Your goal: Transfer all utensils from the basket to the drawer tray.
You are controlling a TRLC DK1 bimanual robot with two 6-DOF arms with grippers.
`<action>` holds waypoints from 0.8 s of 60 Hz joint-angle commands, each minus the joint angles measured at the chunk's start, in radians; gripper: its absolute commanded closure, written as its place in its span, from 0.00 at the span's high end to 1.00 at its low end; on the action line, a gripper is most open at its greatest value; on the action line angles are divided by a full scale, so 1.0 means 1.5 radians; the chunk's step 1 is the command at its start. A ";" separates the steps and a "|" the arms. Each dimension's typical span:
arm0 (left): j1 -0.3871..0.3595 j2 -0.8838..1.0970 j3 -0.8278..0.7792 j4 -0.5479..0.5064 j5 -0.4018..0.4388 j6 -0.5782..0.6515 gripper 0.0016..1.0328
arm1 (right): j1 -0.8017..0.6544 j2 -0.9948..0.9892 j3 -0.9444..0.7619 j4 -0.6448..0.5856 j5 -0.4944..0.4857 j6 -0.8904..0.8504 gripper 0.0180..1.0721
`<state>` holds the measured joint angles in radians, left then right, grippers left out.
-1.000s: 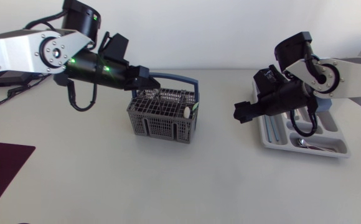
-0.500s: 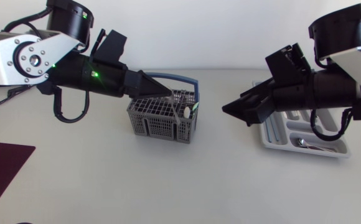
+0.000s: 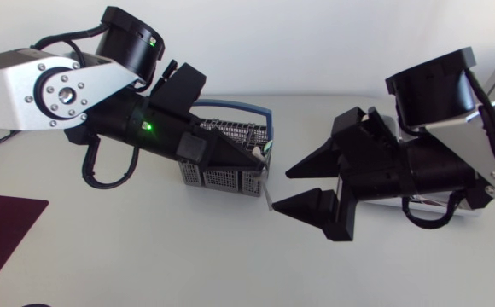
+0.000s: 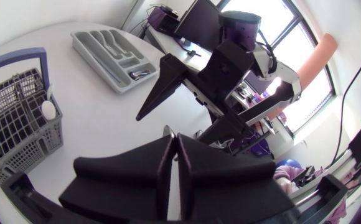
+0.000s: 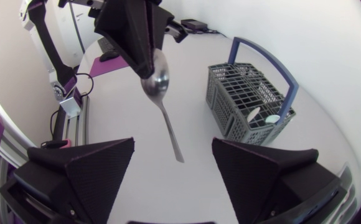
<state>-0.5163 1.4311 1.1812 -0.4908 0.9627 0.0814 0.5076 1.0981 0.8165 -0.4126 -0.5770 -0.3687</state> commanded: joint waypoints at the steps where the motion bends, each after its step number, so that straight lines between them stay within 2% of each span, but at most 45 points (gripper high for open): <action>1: -0.007 -0.007 -0.007 -0.017 0.021 0.022 0.03 | 0.020 -0.014 -0.024 0.016 -0.008 -0.021 0.72; 12: -0.015 -0.007 -0.007 -0.029 0.034 0.030 0.03 | 0.039 -0.014 -0.037 0.039 -0.010 -0.026 0.49; 26: -0.015 -0.009 -0.007 -0.035 0.050 0.030 0.03 | 0.047 -0.018 -0.044 0.062 -0.009 -0.022 0.27; 38: -0.014 -0.012 -0.007 -0.040 0.054 0.030 0.03 | 0.063 -0.012 -0.039 0.064 -0.004 -0.019 0.26; 41: -0.013 -0.012 -0.007 -0.041 0.054 0.030 0.03 | 0.068 -0.011 -0.037 0.065 -0.002 -0.019 0.20; 48: -0.013 -0.013 -0.007 -0.042 0.055 0.030 0.03 | 0.074 -0.011 -0.037 0.065 -0.001 -0.016 0.19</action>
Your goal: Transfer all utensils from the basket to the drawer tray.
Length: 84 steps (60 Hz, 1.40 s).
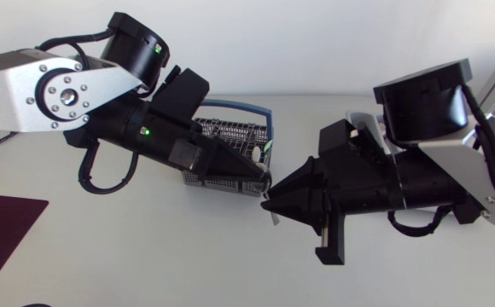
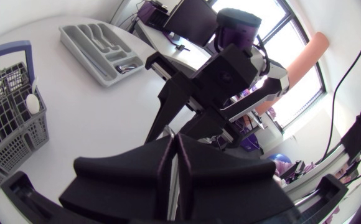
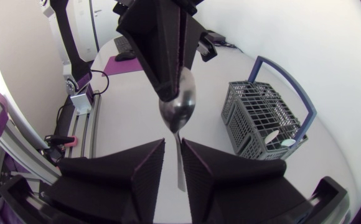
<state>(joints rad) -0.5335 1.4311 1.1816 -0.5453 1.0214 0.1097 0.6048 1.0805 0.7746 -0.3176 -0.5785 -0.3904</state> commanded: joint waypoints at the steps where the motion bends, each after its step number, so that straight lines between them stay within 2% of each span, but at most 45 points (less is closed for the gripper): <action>1: -0.001 -0.013 -0.007 -0.006 0.015 0.011 0.03 | 0.010 0.002 -0.009 0.002 0.000 -0.002 0.17; 13: 0.002 -0.013 -0.006 -0.006 0.018 0.011 0.03 | 0.012 0.006 -0.012 0.003 0.004 0.006 0.05; 20: 0.006 -0.013 -0.005 -0.006 0.018 0.011 0.04 | 0.013 0.005 -0.016 -0.001 0.014 0.007 0.05; 23: 0.010 -0.014 -0.004 -0.006 0.018 0.010 0.17 | 0.014 0.005 -0.017 -0.005 0.014 0.007 0.05; 26: 0.013 -0.016 -0.002 -0.005 0.018 0.010 0.25 | 0.015 0.005 -0.018 -0.008 0.014 0.006 0.05; 31: 0.019 -0.018 0.006 -0.001 0.018 0.011 0.47 | 0.017 0.006 -0.019 -0.017 0.015 0.004 0.05; 35: 0.034 -0.021 0.014 0.005 0.018 0.012 0.56 | 0.016 0.006 -0.021 -0.020 0.018 0.004 0.05; 42: 0.068 -0.027 0.041 0.022 0.018 -0.014 0.65 | 0.009 0.006 -0.026 -0.033 0.025 -0.002 0.05; 53: 0.131 -0.042 0.049 0.125 0.005 -0.107 0.65 | -0.027 -0.004 -0.035 -0.067 0.052 -0.032 0.05; 64: 0.137 -0.041 0.041 0.141 -0.078 -0.092 0.65 | -0.132 -0.020 -0.050 -0.083 0.087 -0.093 0.05; 68: 0.126 -0.040 0.031 0.141 -0.108 -0.081 0.65 | -0.182 -0.023 -0.056 -0.088 0.091 -0.123 0.05; 78: 0.082 -0.023 0.010 0.138 -0.241 -0.034 0.65 | -0.318 -0.013 -0.080 -0.081 0.126 -0.224 0.05; 84: 0.062 -0.013 0.001 0.137 -0.289 -0.009 0.65 | -0.392 -0.004 -0.088 -0.062 0.151 -0.280 0.05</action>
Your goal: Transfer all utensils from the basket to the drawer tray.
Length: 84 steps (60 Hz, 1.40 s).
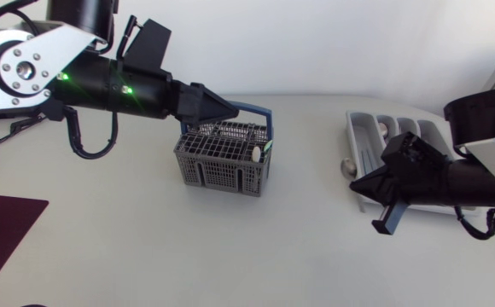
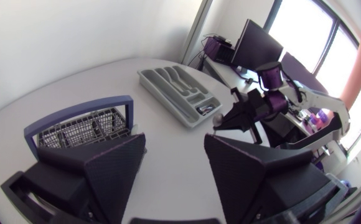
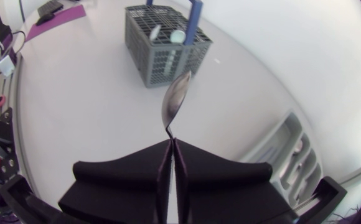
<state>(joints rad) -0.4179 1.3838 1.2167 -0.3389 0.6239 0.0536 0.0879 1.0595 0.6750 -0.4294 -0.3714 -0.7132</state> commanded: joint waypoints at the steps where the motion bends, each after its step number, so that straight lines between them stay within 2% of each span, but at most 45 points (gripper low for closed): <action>1: -0.018 0.020 -0.024 -0.001 -0.033 0.031 0.65 | -0.062 0.011 -0.024 0.016 0.019 -0.076 0.05; 6: -0.033 0.024 -0.029 0.000 -0.059 0.041 0.65 | -0.110 0.020 -0.040 0.059 0.058 -0.121 0.05; 14: -0.056 0.034 -0.035 0.001 -0.103 0.056 0.65 | -0.195 0.058 -0.054 0.120 0.082 -0.183 0.05; 30: -0.069 0.046 -0.042 0.002 -0.136 0.067 0.65 | -0.304 0.165 -0.076 0.266 0.125 -0.272 0.05; 56: -0.094 0.051 -0.056 0.002 -0.172 0.077 0.65 | -0.382 0.375 -0.082 0.526 0.207 -0.375 0.06; 65: -0.098 0.051 -0.058 0.002 -0.179 0.081 0.65 | -0.381 0.425 -0.083 0.590 0.230 -0.394 0.06; 75: -0.096 0.051 -0.062 0.002 -0.179 0.083 0.65 | -0.374 0.439 -0.090 0.626 0.255 -0.399 0.08; 77: -0.096 0.051 -0.062 0.002 -0.179 0.084 0.65 | -0.373 0.435 -0.094 0.632 0.263 -0.399 0.12; 84: -0.092 0.050 -0.066 0.002 -0.179 0.087 0.65 | -0.371 0.400 -0.116 0.631 0.280 -0.411 0.58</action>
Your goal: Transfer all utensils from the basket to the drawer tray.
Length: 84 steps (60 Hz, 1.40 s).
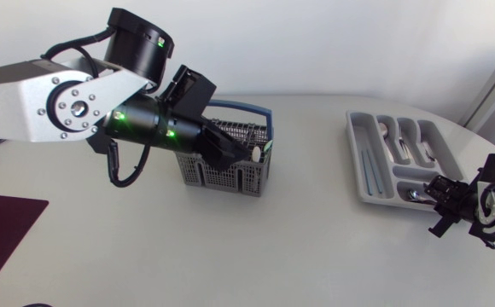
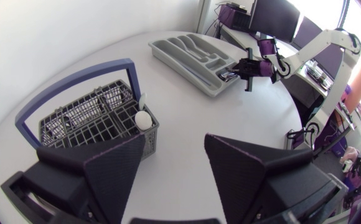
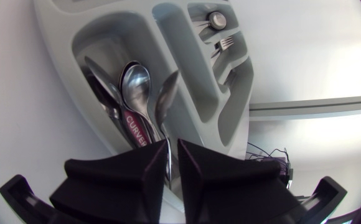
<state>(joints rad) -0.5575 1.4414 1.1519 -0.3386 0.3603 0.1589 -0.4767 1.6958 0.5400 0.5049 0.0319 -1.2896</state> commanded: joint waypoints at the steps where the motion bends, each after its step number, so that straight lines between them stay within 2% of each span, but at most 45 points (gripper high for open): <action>1: 0.001 0.012 -0.022 0.002 -0.003 0.018 0.65 | 0.006 -0.030 -0.028 0.007 0.014 -0.027 0.64; 4: 0.001 0.012 -0.023 0.002 -0.003 0.019 0.65 | 0.005 -0.050 -0.030 0.002 0.022 -0.026 0.79; 6: 0.003 0.012 -0.024 0.002 -0.003 0.019 0.65 | 0.005 -0.070 -0.034 -0.007 0.024 -0.025 0.85; 11: 0.003 0.012 -0.025 0.002 -0.003 0.020 0.65 | 0.006 -0.123 -0.032 -0.059 0.024 -0.014 0.86; 24: 0.003 0.010 -0.031 0.002 -0.014 0.025 0.65 | 0.089 -0.276 0.038 -0.327 0.015 0.156 0.86; 29: 0.001 0.009 -0.038 0.002 -0.020 0.033 0.65 | 0.153 -0.308 0.058 -0.407 0.011 0.228 0.86; 44: 0.008 0.005 -0.051 0.002 -0.022 0.052 0.65 | 0.394 -0.338 0.140 -0.578 0.015 0.470 0.85; 54: 0.012 0.004 -0.060 0.005 -0.022 0.061 0.65 | 0.537 -0.295 0.215 -0.640 0.006 0.609 0.85; 65: 0.016 -0.001 -0.083 0.028 -0.022 0.072 0.65 | 0.609 -0.220 0.302 -0.677 -0.064 0.713 0.84; 75: 0.025 -0.002 -0.096 0.046 -0.022 0.083 0.65 | 0.618 -0.158 0.373 -0.683 -0.142 0.772 0.73; 77: 0.028 -0.002 -0.098 0.049 -0.022 0.084 0.65 | 0.618 -0.146 0.385 -0.683 -0.150 0.782 0.72; 84: 0.033 -0.001 -0.105 0.066 -0.022 0.084 0.65 | 0.630 -0.101 0.421 -0.678 -0.175 0.808 0.62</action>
<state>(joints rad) -0.5167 1.4410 1.0229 -0.2581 0.3309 0.2638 0.4507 1.4921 1.1316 -0.5045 -0.2115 -0.1360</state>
